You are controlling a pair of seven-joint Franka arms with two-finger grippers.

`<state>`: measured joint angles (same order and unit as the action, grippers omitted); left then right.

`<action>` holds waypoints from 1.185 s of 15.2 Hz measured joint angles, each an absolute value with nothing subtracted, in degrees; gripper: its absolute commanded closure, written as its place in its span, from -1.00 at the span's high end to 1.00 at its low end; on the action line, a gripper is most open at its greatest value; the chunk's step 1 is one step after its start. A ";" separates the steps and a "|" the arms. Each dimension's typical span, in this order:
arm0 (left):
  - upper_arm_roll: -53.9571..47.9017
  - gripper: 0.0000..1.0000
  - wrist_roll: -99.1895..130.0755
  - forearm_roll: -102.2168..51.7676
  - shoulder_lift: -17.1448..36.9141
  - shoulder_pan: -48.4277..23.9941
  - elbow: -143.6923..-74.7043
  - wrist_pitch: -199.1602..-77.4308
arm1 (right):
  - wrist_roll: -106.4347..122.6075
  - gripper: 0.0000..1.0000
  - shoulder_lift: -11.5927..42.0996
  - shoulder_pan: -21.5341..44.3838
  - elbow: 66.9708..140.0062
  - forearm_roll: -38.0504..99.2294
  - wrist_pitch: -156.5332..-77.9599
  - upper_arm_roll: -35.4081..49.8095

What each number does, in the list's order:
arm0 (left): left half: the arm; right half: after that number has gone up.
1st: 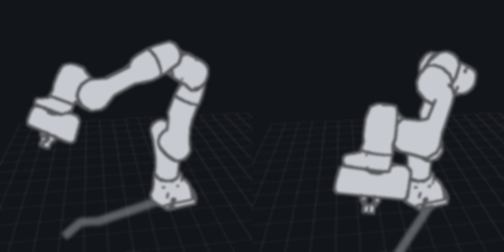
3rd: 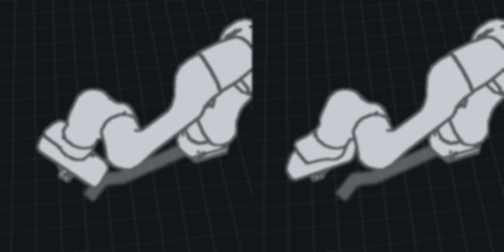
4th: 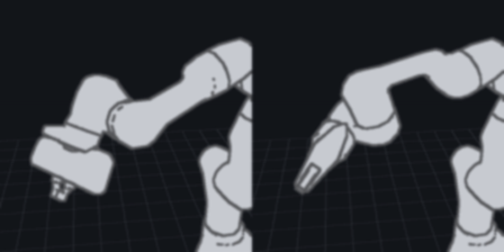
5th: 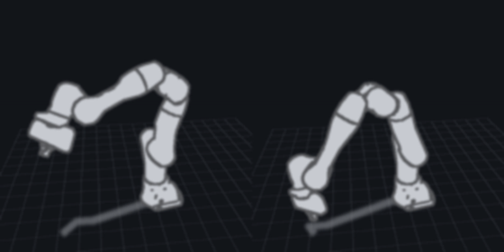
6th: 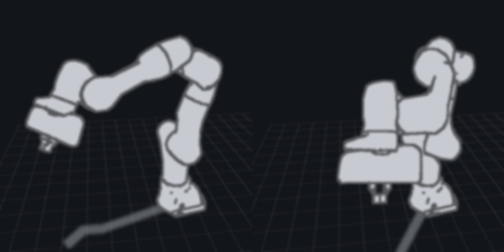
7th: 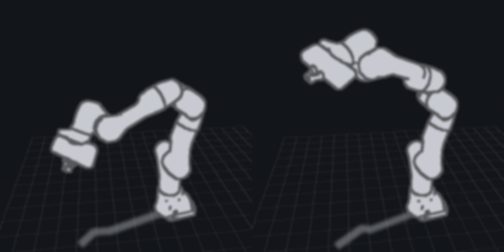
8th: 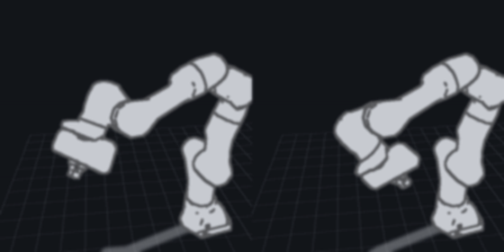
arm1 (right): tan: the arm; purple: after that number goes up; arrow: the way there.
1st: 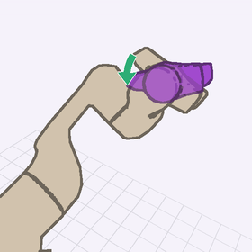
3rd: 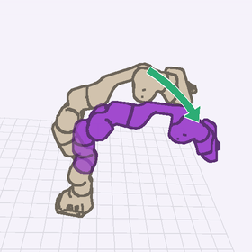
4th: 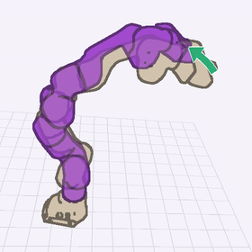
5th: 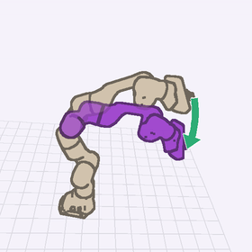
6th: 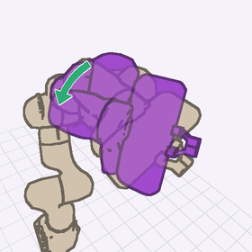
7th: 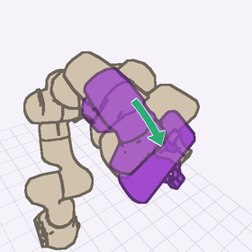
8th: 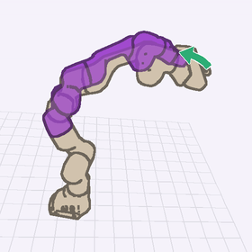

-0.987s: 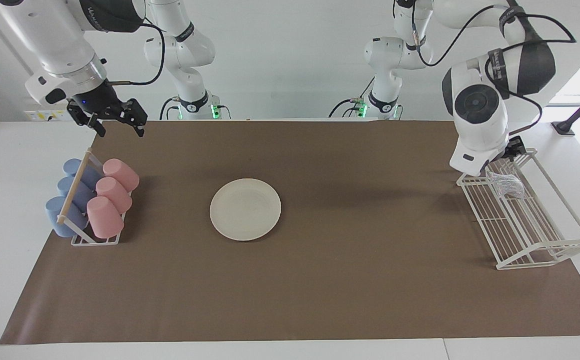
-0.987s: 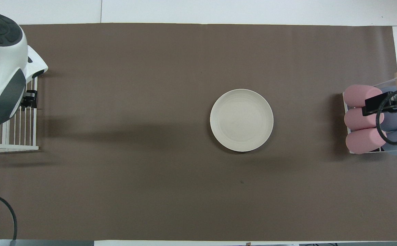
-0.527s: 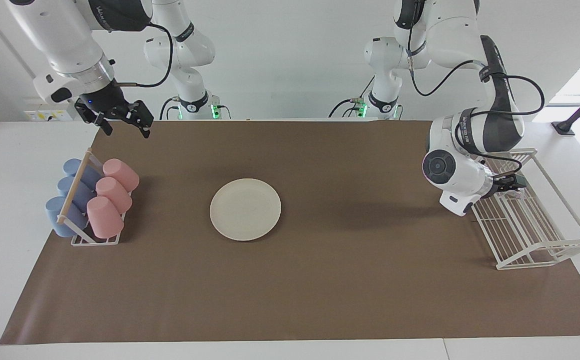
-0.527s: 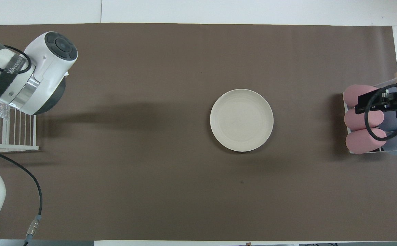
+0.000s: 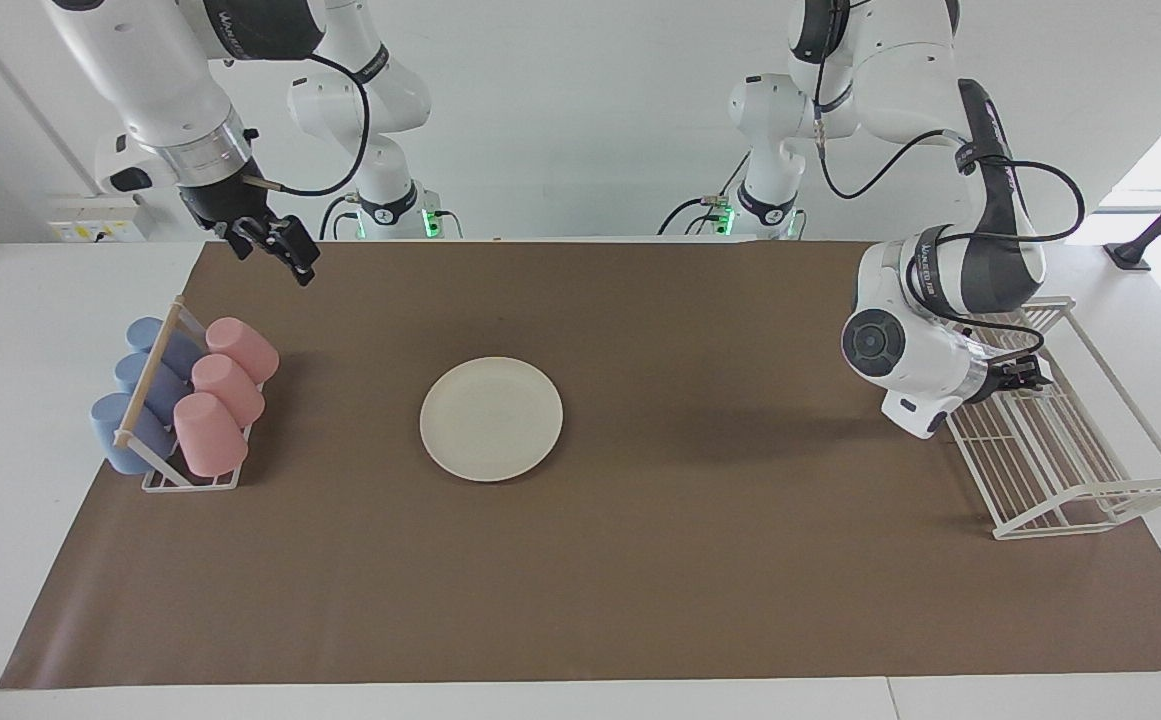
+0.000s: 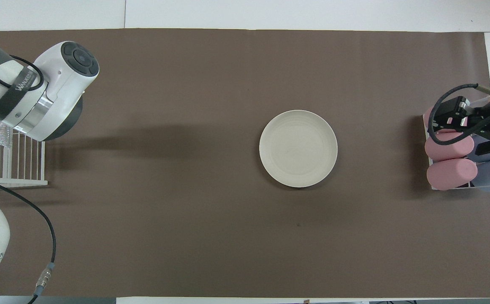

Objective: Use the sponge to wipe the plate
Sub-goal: 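Grasp the wrapped sponge in the rack with the left gripper while the right gripper rises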

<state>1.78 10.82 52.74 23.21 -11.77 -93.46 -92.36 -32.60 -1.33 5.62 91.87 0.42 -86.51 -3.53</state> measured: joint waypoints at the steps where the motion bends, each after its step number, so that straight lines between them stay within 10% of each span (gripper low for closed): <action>1: 1.84 -0.99 11.32 52.74 23.21 -11.74 -93.54 -91.45 | -35.51 1.00 -1.40 5.63 91.87 0.61 -86.49 -3.07; 11: 1.92 -1.00 16.72 50.79 22.59 -11.71 -92.89 -90.03 | -65.33 1.00 -2.23 8.06 91.84 5.65 -84.94 -0.01; 18: 2.83 -1.00 16.90 18.89 18.39 -10.71 -79.99 -79.27 | -81.36 1.00 -3.14 15.17 91.83 5.65 -84.77 0.23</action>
<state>2.83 16.90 18.89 18.39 -10.71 -79.99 -79.27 -81.36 -3.14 15.17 91.83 5.65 -84.77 0.23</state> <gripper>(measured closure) 0.943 0.000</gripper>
